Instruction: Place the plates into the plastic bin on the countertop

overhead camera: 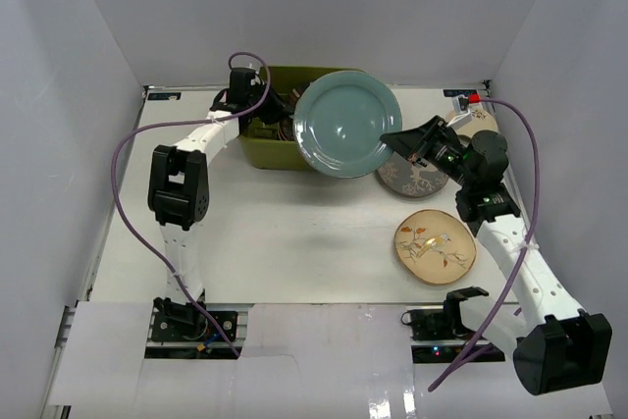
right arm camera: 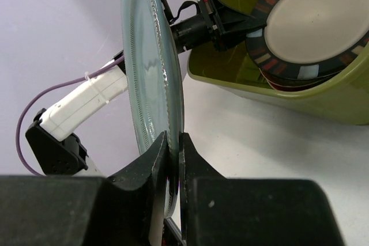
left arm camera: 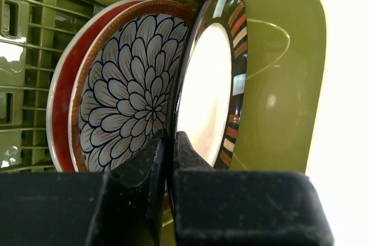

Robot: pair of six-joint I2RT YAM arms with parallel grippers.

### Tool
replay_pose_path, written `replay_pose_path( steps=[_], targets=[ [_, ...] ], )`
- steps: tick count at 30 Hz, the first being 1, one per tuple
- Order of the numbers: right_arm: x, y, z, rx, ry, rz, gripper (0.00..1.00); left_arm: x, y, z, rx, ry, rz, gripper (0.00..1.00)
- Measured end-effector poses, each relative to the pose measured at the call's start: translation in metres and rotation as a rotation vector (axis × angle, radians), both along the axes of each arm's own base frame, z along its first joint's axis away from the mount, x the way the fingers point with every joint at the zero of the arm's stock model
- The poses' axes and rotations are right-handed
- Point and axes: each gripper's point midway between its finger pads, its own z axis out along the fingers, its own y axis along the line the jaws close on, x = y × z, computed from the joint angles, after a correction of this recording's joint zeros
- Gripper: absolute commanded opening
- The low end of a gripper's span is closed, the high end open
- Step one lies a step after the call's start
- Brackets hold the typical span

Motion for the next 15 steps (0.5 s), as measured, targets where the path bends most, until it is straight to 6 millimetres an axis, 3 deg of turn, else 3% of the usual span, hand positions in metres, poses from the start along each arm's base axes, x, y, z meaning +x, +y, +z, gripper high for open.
replay_pose_path(
  steps=[10, 15],
  targets=[
    [0.019, -0.002, -0.01, 0.004, 0.036, -0.022, 0.08, -0.001, 0.0, 0.001, 0.046, 0.003, 0.006, 0.01],
    [0.02, -0.003, -0.008, 0.006, 0.03, -0.027, 0.08, 0.0, 0.0, 0.0, 0.048, 0.003, 0.009, 0.17]
  ],
)
